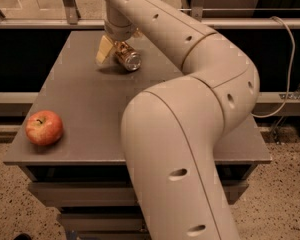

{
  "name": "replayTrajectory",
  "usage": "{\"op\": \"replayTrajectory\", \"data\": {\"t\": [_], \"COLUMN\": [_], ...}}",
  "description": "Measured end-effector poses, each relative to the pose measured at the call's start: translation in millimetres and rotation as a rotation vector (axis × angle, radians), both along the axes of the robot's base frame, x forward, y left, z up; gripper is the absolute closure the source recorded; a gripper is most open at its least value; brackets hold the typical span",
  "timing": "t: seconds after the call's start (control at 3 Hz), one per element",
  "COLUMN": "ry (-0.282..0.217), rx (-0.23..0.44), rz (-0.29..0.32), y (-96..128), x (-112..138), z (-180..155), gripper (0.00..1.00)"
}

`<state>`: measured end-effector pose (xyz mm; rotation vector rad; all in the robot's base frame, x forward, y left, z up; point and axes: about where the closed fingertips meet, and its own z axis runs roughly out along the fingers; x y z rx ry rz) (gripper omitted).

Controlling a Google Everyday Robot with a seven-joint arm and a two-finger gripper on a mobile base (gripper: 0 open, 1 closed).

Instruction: Place orange can upright

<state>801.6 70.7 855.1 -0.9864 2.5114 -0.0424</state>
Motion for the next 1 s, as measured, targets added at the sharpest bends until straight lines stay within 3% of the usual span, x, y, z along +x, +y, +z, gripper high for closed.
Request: {"op": "replayTrajectory", "data": {"t": [0.33, 1.0], "ry": [0.031, 0.056], "rx": [-0.040, -0.070], "rz": [-0.015, -0.038], "y": [-1.9, -4.3], "x": [0.8, 2.2], "z": [-6.1, -8.8], "gripper": [0.00, 0.49]}}
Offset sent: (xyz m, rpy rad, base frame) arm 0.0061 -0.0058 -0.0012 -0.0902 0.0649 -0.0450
